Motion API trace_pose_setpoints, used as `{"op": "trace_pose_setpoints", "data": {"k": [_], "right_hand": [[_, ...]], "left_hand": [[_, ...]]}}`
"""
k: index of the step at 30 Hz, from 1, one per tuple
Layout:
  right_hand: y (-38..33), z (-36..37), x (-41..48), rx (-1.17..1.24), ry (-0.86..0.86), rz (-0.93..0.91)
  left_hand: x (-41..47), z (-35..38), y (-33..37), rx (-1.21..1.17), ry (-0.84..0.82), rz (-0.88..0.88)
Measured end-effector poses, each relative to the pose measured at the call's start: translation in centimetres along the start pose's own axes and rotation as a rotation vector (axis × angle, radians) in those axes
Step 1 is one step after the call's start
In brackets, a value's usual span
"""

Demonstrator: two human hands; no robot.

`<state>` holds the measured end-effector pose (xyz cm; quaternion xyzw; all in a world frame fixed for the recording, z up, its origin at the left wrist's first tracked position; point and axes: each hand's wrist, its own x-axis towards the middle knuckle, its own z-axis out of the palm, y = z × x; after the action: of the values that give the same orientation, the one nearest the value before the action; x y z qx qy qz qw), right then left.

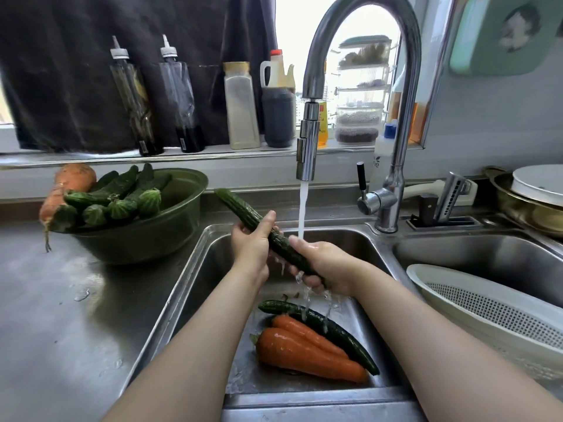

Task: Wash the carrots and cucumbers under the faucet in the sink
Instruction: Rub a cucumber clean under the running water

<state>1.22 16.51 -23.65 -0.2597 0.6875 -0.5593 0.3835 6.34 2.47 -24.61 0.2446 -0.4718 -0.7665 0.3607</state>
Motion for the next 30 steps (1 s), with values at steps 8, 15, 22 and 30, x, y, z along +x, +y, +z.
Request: {"op": "trace_pose_setpoints", "data": {"k": [8, 15, 22, 30], "right_hand": [[0.4, 0.7, 1.2, -0.003, 0.246, 0.0], [0.2, 0.8, 1.3, -0.104, 0.07, -0.168], [0.2, 0.8, 1.6, -0.308, 0.43, -0.142], [0.7, 1.0, 1.1, -0.362, 0.475, -0.064]], "left_hand": [[-0.5, 0.4, 0.5, -0.209, -0.337, -0.269], [0.4, 0.4, -0.2, -0.144, -0.022, -0.126], [-0.6, 0.5, -0.4, 0.003, -0.201, -0.156], [-2.2, 2.1, -1.0, 0.16, -0.074, -0.134]]}}
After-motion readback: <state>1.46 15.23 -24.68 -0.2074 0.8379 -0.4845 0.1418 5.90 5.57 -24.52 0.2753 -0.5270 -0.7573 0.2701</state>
